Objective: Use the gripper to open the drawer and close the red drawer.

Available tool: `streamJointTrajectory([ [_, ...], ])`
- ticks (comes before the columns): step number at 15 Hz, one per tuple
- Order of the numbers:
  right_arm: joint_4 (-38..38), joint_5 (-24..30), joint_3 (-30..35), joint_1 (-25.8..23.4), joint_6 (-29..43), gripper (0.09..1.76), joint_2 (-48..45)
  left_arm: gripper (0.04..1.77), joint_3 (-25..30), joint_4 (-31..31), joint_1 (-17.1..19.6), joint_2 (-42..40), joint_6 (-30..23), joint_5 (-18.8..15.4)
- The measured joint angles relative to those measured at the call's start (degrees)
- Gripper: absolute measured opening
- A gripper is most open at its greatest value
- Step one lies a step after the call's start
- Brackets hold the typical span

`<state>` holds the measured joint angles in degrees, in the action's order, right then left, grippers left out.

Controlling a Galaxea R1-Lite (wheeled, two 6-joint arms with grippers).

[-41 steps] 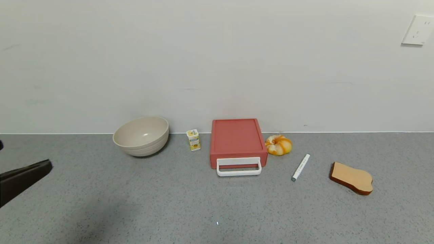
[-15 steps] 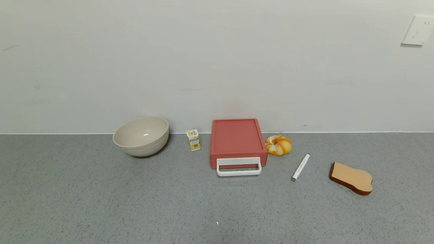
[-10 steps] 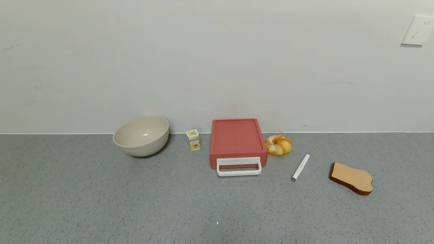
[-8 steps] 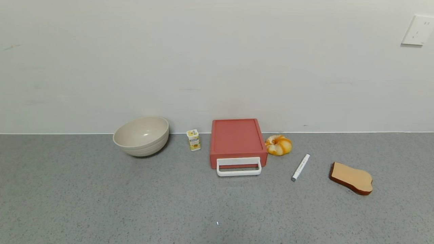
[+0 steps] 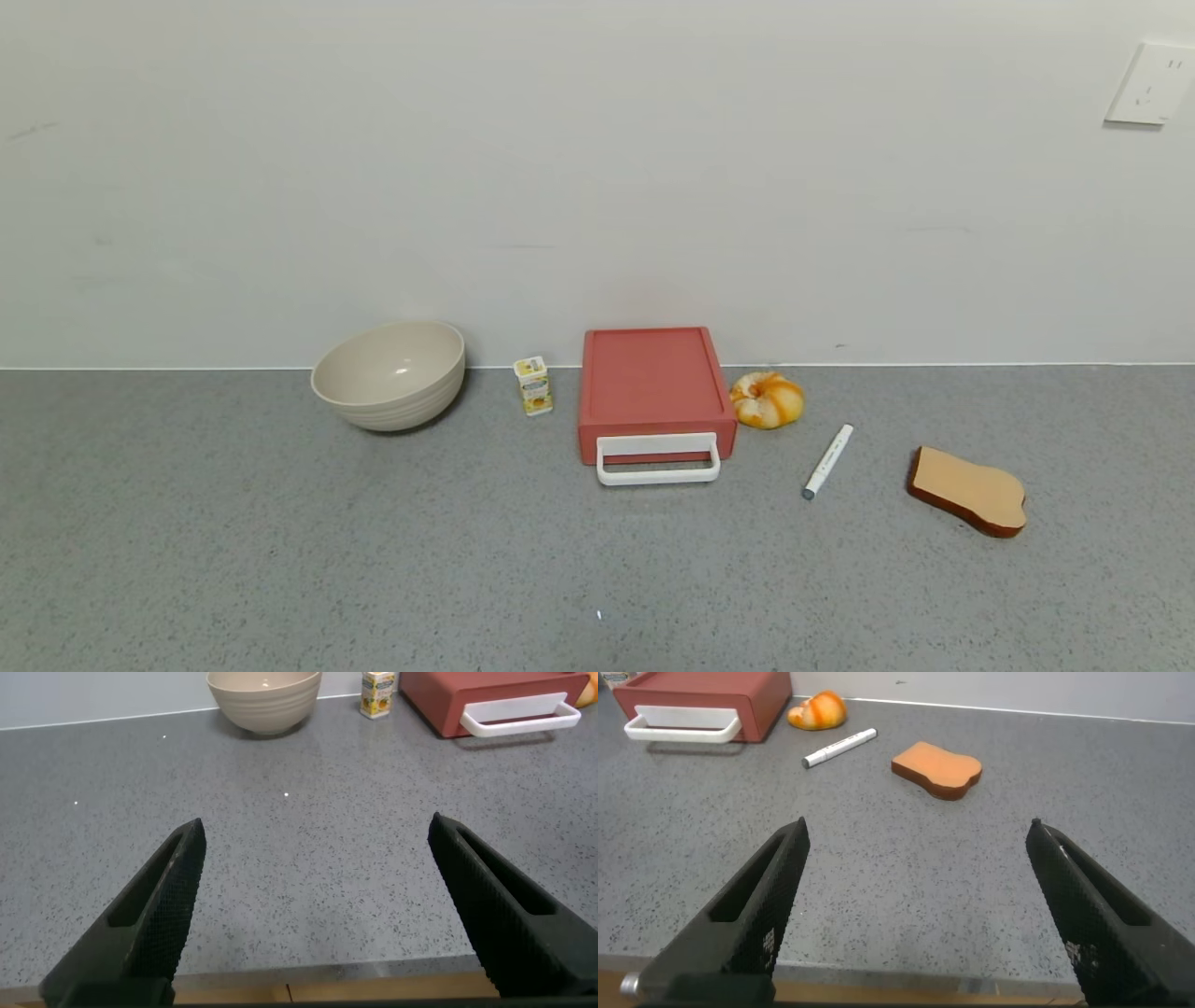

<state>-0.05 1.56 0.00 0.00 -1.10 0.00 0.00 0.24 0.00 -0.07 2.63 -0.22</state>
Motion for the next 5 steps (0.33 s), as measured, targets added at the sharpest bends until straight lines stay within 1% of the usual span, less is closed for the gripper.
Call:
streamJointTrajectory([
  [5,-0.02,-0.02,0.0,0.0,-0.09,1.71,0.0,1.72,0.0,0.02,0.0,0.0,0.0,0.04],
])
